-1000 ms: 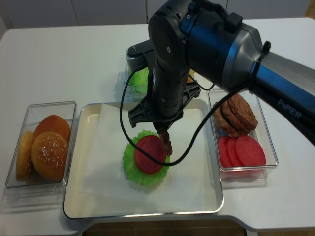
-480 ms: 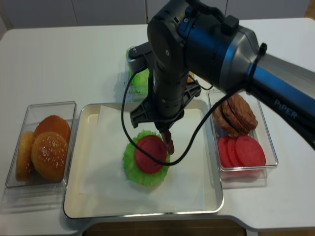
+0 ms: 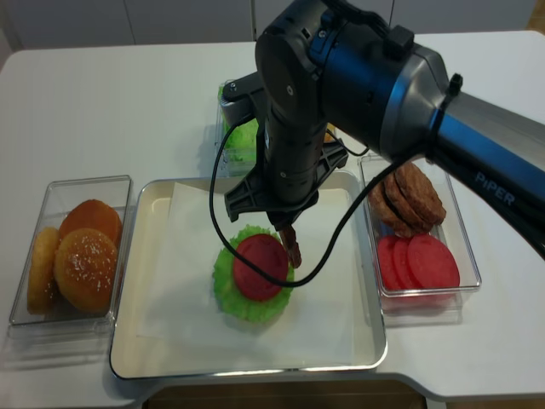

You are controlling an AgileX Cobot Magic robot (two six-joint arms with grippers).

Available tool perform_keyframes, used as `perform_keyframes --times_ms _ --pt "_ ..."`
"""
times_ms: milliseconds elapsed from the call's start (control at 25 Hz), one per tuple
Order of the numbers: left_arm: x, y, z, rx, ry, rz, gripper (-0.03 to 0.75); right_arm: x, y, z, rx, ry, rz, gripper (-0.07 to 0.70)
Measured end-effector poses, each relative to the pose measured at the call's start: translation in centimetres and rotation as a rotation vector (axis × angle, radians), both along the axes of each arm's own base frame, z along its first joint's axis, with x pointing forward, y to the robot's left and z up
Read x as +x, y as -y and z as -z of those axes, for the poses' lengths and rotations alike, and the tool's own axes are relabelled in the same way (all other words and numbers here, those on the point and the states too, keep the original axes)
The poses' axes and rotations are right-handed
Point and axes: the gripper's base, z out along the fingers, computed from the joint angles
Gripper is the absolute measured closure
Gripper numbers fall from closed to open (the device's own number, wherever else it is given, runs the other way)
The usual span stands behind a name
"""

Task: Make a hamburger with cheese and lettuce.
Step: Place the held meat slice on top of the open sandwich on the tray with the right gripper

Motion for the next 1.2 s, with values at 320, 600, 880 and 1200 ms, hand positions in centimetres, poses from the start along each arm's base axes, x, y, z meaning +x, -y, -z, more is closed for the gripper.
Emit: perform_keyframes --times_ms 320,600,880,1200 --pt "0.0 0.0 0.0 0.0 0.0 0.0 0.363 -0.01 -0.01 0.0 0.002 -0.002 0.0 0.504" --pt "0.0 0.0 0.0 0.0 0.0 0.0 0.363 -0.04 -0.04 0.0 0.005 -0.005 0.001 0.504" --pt "0.0 0.0 0.0 0.0 0.0 0.0 0.363 -0.06 -0.06 0.0 0.007 -0.007 0.001 0.504" --pt "0.0 0.0 0.0 0.0 0.0 0.0 0.363 -0.06 -0.06 0.0 0.007 -0.007 0.001 0.504"
